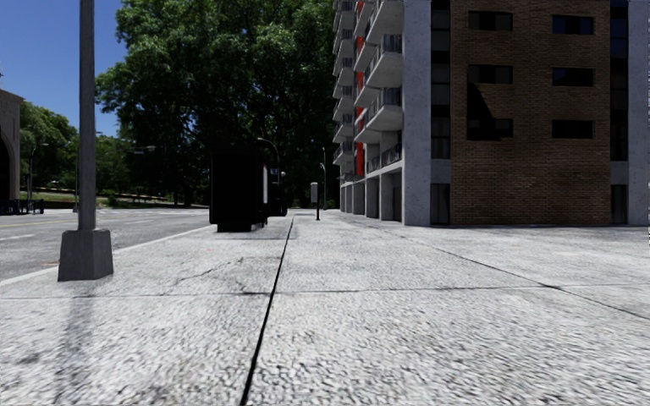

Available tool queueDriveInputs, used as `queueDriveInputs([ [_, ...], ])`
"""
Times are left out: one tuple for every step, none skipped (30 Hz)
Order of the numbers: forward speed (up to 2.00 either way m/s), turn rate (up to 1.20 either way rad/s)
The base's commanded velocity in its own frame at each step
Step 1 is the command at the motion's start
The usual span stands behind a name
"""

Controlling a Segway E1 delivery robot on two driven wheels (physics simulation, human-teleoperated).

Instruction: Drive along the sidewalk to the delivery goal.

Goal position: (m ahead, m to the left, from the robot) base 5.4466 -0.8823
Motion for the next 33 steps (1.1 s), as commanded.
queueDriveInputs([
  [2.0,-0.94],
  [2.0,-0.93],
  [2.0,-0.47],
  [2.0,-0.2],
  [2.0,-0.2],
  [2.0,-0.08],
  [2.0,-0.04],
  [2.0,-0.04],
  [2.0,-0.01],
  [2.0,0.0],
  [2.0,0.0],
  [2.0,0.0],
  [2.0,0.0],
  [2.0,0.0],
  [2.0,0.0],
  [2.0,0.0],
  [2.0,0.0],
  [2.0,0.0],
  [2.0,0.0],
  [2.0,0.0],
  [2.0,0.0],
  [2.0,-0.14],
  [2.0,-0.83],
  [2.0,-0.83],
  [2.0,-1.2],
  [2.0,-1.2],
  [2.0,-1.15],
  [2.0,-0.3],
  [2.0,-0.1],
  [2.0,-0.1],
  [2.0,-0.04],
  [2.0,-0.02],
  [2.0,-0.01],
])
